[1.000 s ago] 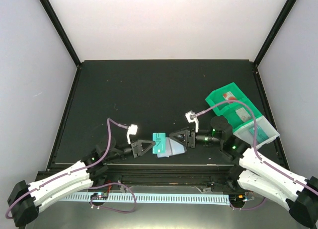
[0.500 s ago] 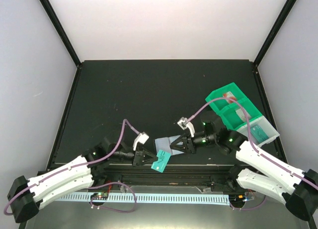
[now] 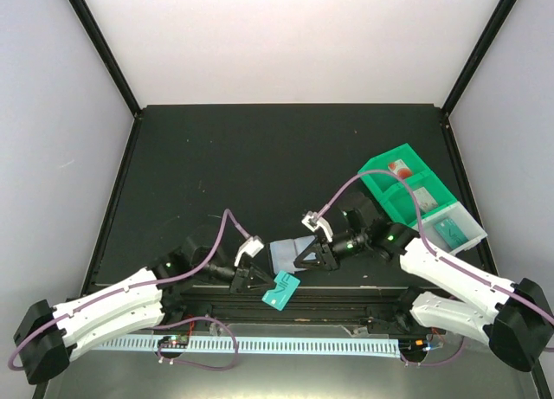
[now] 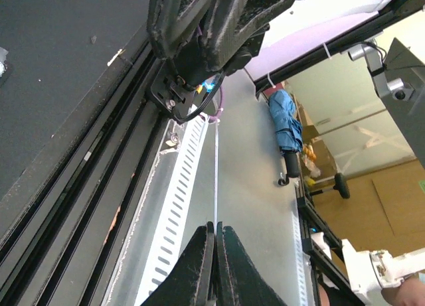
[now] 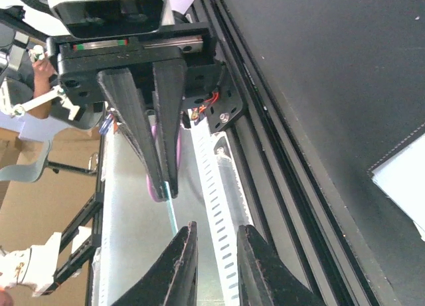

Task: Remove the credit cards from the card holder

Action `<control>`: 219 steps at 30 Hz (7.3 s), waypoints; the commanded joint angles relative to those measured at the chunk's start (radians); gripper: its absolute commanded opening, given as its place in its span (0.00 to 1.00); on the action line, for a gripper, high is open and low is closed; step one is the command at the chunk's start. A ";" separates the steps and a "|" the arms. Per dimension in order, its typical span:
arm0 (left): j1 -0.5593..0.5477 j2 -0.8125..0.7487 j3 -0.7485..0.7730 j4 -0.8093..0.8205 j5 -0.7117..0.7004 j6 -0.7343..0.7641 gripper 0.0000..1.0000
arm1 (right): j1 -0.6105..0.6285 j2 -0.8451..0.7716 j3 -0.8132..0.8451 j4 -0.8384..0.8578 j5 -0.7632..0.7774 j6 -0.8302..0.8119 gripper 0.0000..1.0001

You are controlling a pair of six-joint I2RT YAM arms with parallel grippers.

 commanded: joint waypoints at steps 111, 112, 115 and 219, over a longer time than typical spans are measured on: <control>0.008 -0.045 0.315 -0.464 -0.828 0.289 0.99 | -0.635 -0.348 0.043 -0.224 0.858 0.272 0.01; 0.008 -0.042 0.316 -0.462 -0.812 0.294 0.99 | -0.646 -0.349 0.042 -0.223 0.896 0.258 0.01; 0.008 -0.031 0.311 -0.457 -0.785 0.299 0.99 | -0.715 -0.350 0.044 -0.227 0.935 0.245 0.01; 0.020 0.152 0.344 -0.480 -0.725 0.241 0.99 | -1.320 -0.076 0.118 -0.198 0.491 0.122 0.44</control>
